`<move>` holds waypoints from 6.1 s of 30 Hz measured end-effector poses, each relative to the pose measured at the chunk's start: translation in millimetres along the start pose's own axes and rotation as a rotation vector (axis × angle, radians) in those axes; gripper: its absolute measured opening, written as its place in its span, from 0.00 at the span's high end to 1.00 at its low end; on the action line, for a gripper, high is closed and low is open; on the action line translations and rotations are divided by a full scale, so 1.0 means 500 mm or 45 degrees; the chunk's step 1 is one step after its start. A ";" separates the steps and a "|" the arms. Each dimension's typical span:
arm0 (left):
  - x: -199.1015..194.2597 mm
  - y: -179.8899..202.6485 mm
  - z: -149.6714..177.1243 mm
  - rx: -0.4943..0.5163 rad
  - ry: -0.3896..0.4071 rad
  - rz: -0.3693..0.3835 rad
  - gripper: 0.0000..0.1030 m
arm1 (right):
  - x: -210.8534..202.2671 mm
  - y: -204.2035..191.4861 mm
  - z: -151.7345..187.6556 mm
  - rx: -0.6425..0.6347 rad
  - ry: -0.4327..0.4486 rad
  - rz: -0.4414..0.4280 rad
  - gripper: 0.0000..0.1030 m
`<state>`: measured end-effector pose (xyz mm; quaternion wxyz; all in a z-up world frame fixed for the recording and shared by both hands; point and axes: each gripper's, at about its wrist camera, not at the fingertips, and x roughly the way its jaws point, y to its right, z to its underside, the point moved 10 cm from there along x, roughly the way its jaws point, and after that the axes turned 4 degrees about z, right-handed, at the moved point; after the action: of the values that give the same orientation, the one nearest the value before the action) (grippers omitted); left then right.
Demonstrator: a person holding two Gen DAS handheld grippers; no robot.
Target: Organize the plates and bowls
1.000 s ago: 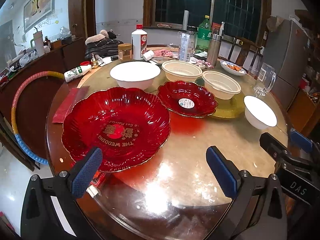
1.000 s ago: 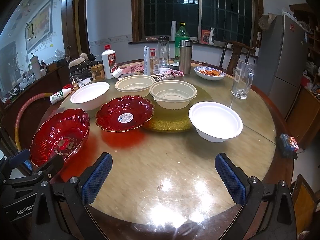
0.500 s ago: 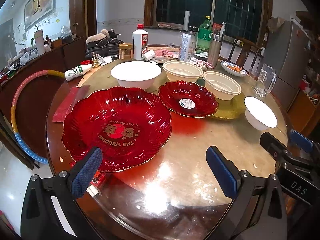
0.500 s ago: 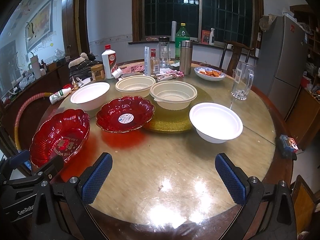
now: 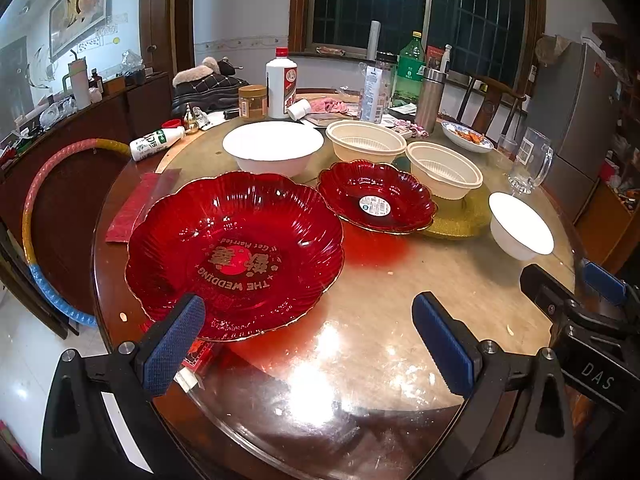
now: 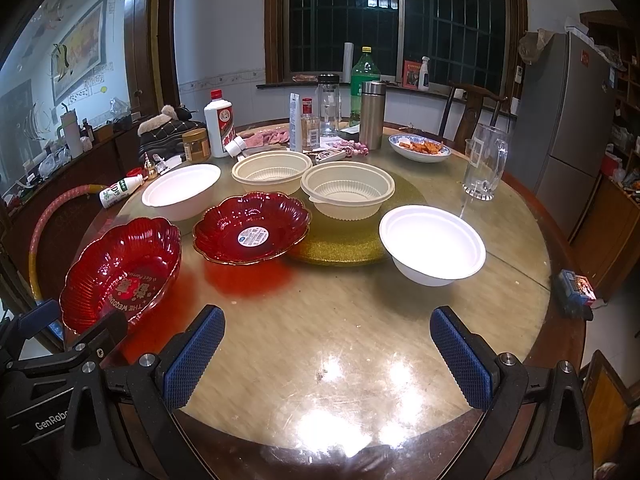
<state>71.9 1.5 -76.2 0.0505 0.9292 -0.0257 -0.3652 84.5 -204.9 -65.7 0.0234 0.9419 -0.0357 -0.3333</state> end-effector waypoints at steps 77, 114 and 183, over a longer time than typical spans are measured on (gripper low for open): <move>0.121 -0.301 -0.033 -0.340 -0.142 0.077 0.39 | 0.203 -0.321 0.027 0.256 -0.572 -0.781 0.40; 0.099 -0.294 -0.027 -0.221 -0.063 0.124 0.90 | 0.163 -0.340 0.025 0.154 -0.414 -0.592 0.88; 0.036 -0.323 -0.056 -0.587 0.083 -0.105 0.19 | 0.241 -0.162 0.006 0.449 -0.467 -0.636 0.27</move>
<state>105.9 162.4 -85.8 0.2473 0.9046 0.0979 -0.3331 180.4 -134.5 -149.0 -0.2287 0.8356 0.1350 -0.4809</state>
